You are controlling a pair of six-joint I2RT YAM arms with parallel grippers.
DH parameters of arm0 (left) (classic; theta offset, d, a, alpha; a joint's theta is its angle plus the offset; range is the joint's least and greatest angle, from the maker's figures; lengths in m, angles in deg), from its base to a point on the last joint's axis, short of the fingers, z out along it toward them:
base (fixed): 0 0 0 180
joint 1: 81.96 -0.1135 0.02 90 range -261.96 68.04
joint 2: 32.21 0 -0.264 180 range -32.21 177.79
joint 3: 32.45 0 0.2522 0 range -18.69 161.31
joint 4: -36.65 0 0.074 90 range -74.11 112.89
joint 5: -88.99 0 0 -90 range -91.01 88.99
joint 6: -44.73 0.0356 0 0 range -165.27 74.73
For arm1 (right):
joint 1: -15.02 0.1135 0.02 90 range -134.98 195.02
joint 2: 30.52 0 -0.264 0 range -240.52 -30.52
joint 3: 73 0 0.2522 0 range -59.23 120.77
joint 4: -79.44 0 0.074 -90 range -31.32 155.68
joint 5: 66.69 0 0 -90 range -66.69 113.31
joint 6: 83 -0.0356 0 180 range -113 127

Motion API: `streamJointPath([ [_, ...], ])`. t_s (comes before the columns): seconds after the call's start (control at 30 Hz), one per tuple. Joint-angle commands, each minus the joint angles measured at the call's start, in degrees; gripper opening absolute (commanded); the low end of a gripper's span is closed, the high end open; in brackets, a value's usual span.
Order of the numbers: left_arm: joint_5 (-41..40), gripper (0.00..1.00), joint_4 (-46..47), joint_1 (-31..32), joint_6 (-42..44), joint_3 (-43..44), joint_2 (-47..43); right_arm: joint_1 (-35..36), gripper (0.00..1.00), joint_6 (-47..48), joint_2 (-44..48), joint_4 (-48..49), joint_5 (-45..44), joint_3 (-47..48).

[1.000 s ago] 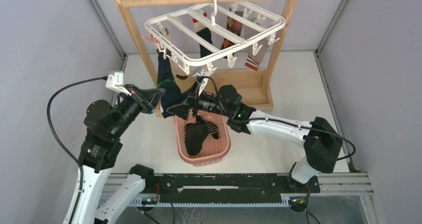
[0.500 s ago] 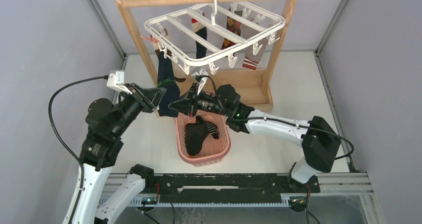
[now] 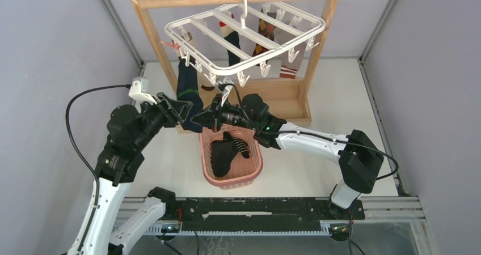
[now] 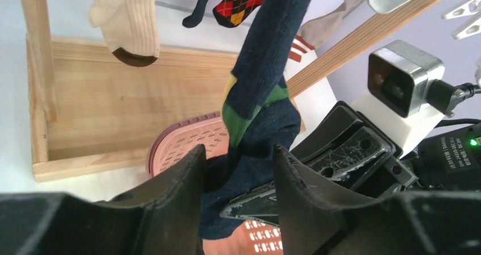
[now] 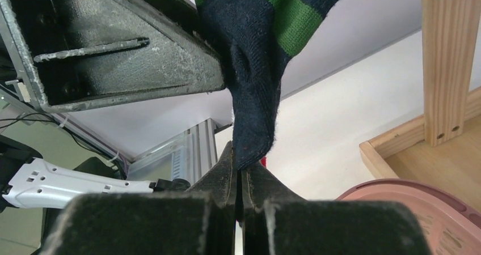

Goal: Remove the socks clipped to the hanger
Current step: Remove the sock from the hanger.

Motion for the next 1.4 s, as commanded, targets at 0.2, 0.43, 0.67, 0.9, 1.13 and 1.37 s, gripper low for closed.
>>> streamJointPath([
  [0.2, -1.89, 0.98, -0.54, -0.39, 2.38, 8.66, 2.11, -2.45, 0.0, -1.7, 0.16, -1.24, -0.5, 2.86],
  [0.43, -2.49, 1.0, -0.3, -0.4, 4.04, 14.88, 5.94, -3.83, 0.0, -1.85, -0.4, -2.37, 0.53, 3.62],
  [0.67, -4.34, 1.0, 2.8, -0.4, 6.09, 19.11, 9.14, -4.93, 0.0, -1.63, -1.72, -4.75, 1.55, 5.22],
  [0.9, -7.68, 1.0, 4.44, -0.4, 8.31, 23.17, 13.19, -5.42, 0.0, -0.12, -2.44, -8.49, 0.64, 6.4],
  [1.13, -9.64, 0.95, 6.3, -0.39, 10.5, 24.88, 16.69, -5.7, 0.0, 1.03, -2.53, -10.72, -0.06, 6.74],
  [1.37, -10.28, 0.84, 7.92, -0.38, 11.82, 24.88, 18.49, -6.06, 0.0, 1.39, -2.29, -11.76, -0.02, 6.73],
])
